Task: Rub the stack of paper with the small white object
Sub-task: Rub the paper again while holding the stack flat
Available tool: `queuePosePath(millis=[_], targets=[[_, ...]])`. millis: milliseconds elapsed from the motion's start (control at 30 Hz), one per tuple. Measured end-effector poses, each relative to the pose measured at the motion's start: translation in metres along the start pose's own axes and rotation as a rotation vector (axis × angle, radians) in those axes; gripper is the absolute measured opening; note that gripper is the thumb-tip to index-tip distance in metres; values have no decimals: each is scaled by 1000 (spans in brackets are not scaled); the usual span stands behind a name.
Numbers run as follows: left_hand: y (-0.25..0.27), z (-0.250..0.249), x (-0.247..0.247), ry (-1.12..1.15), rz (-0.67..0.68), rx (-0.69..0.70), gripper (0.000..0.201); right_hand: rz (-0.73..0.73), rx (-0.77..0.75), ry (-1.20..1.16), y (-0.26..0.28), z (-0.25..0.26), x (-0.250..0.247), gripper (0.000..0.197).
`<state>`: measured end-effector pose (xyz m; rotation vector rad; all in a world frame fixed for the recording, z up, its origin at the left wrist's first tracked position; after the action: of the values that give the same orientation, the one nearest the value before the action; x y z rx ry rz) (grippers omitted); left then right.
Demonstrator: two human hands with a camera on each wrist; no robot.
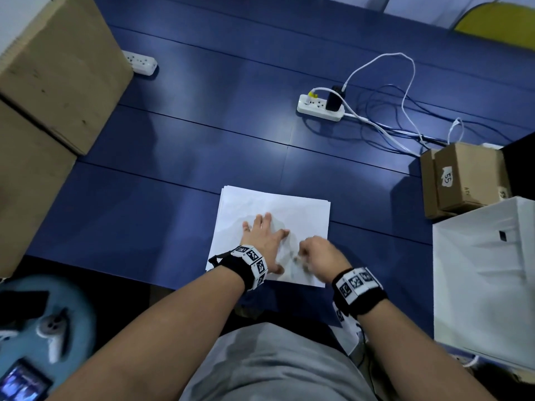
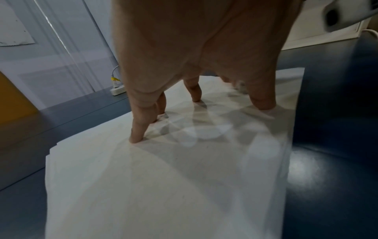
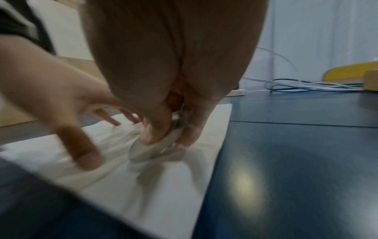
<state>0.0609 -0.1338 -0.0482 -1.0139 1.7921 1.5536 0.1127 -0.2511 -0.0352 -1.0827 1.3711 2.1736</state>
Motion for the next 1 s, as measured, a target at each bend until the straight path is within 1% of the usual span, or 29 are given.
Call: queuePosePath(millis=[33, 67, 100, 133, 233, 267, 300, 333, 367, 433, 467, 500, 567, 633, 667, 733, 800, 833, 867, 900, 1000], targets=[[1, 1, 0, 2, 1, 3, 104, 81, -26, 28, 7, 5, 9, 18], [1, 1, 0, 3, 0, 7, 104, 119, -42, 38, 9, 8, 13, 19], [2, 1, -1, 3, -3, 10, 104, 108, -36, 28, 7, 9, 9, 20], [2, 0, 0, 1, -6, 12, 104, 56, -16, -1, 1, 7, 0, 20], [1, 1, 2, 1, -4, 6, 105, -179, 70, -92, -16, -7, -34, 17], [0, 1, 2, 1, -2, 7, 105, -215, 86, -113, -18, -11, -38, 16], [0, 2, 3, 2, -3, 10, 105, -193, 103, -121, -17, -14, -34, 14], [0, 2, 4, 5, -9, 15, 105, -139, 103, -123, -14, -14, -24, 13], [-1, 2, 3, 10, -18, 18, 105, -51, 96, -110, -8, -13, -11, 13], [0, 3, 3, 13, -27, 25, 105, 100, 37, -78, 5, -5, 13, 16], [1, 3, 3, 10, -34, 30, 105, 122, 12, -76, 8, -3, 18, 17], [1, 3, 3, 6, -41, 35, 104, 108, 18, -94, 6, -4, 16, 18], [1, 3, 4, 3, -45, 42, 104, -19, 61, -160, -6, -11, -2, 17], [2, 4, 7, 8, -39, 40, 103, -164, 103, -220, -16, -21, -22, 7], [2, 5, 8, 8, -37, 41, 103, -196, 112, -243, -17, -25, -26, 2], [3, 5, 8, 5, -36, 45, 104, -129, 102, -233, -10, -21, -17, 8], [3, 4, 8, 16, -40, 46, 104, 4, 40, -182, 8, -10, 3, 21], [3, 4, 8, 20, -39, 43, 104, 60, 11, -167, 15, -5, 12, 23], [4, 5, 7, 22, -40, 41, 104, 71, -7, -169, 17, -4, 15, 22], [4, 5, 7, 24, -40, 41, 104, 36, 4, -184, 13, -5, 11, 20], [3, 5, 9, 38, -41, 43, 104, -194, 107, -216, -12, -25, -15, 12]])
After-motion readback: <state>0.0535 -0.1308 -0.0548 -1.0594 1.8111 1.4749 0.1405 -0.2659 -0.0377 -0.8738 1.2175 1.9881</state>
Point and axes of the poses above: each hand's wrist, its own y-axis away from the middle knuckle, its own x-axis out of the palm, z = x × y, the point moved 9 cm from there along -y, towards the middle knuckle, and after that the axes turned 8 degrees about x, right-handed, at the moved point
